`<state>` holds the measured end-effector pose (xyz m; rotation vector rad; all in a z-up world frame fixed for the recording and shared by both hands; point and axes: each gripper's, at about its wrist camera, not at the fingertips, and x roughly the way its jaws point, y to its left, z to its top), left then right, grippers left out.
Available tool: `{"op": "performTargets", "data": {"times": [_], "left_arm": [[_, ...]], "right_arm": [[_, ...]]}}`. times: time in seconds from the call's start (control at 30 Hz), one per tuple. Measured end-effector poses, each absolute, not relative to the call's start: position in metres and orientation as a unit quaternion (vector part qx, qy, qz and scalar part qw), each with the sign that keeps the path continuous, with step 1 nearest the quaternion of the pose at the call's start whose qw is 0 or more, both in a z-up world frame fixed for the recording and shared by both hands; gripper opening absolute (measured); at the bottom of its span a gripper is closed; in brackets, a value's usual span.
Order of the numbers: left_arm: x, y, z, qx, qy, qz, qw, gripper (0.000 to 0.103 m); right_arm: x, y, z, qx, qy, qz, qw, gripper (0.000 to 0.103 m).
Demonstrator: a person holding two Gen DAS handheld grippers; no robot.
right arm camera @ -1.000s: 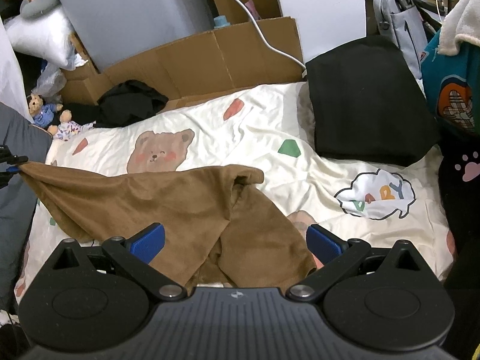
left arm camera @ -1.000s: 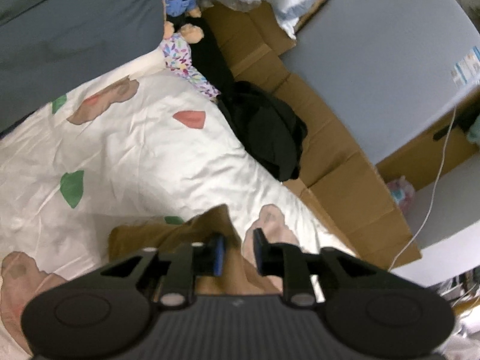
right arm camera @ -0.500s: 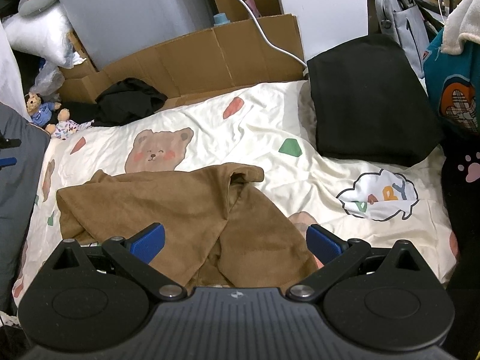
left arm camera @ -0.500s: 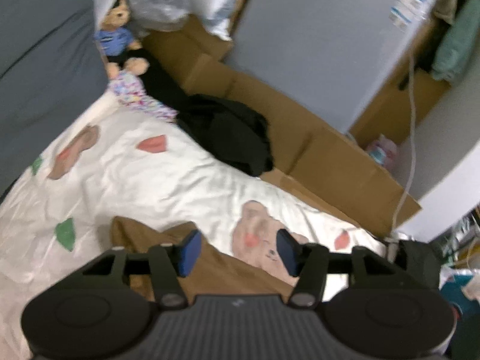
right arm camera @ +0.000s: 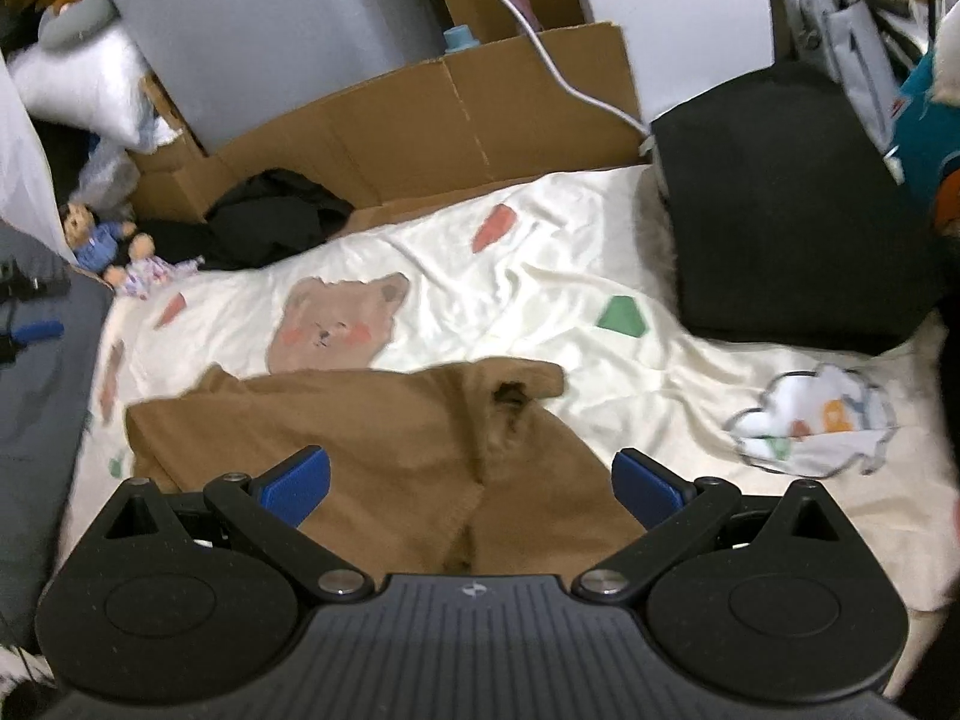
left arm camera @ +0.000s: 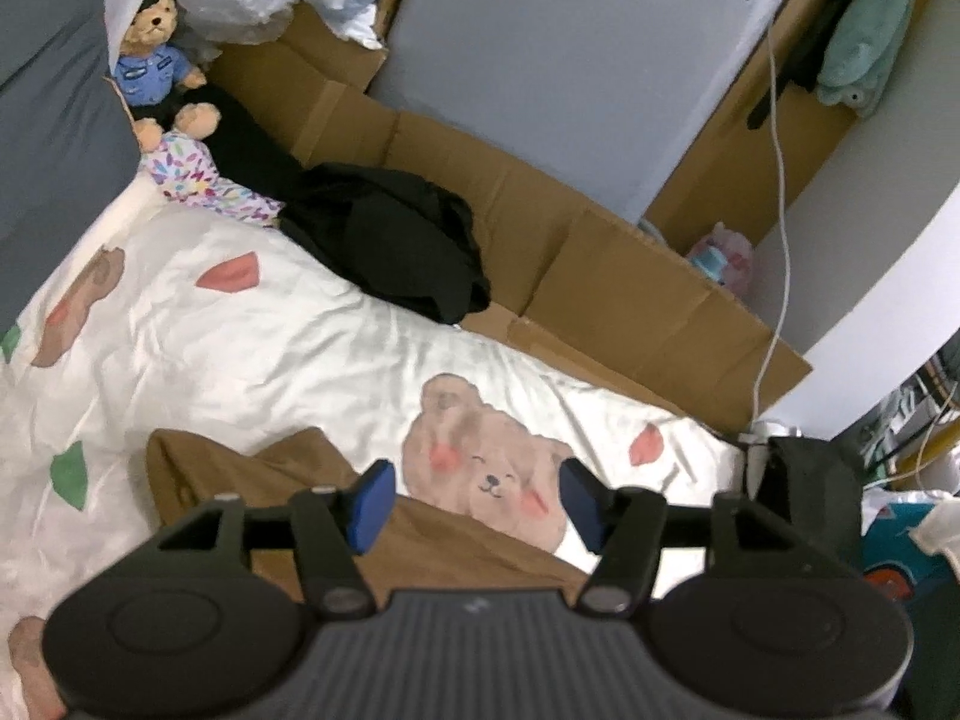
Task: Fold clothes
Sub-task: 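Grasp the shirt edge with the right gripper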
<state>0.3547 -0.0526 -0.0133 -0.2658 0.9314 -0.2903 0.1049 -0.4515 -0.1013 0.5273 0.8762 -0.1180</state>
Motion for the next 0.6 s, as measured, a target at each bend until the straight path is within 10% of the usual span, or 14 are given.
{"op": "performTargets", "data": {"times": [0.6], "left_arm": [[0.334, 0.05, -0.001, -0.137, 0.447, -0.056, 0.882, 0.064]], "right_arm": [[0.202, -0.496, -0.214, 0.432, 0.458, -0.056, 0.775, 0.087]]}}
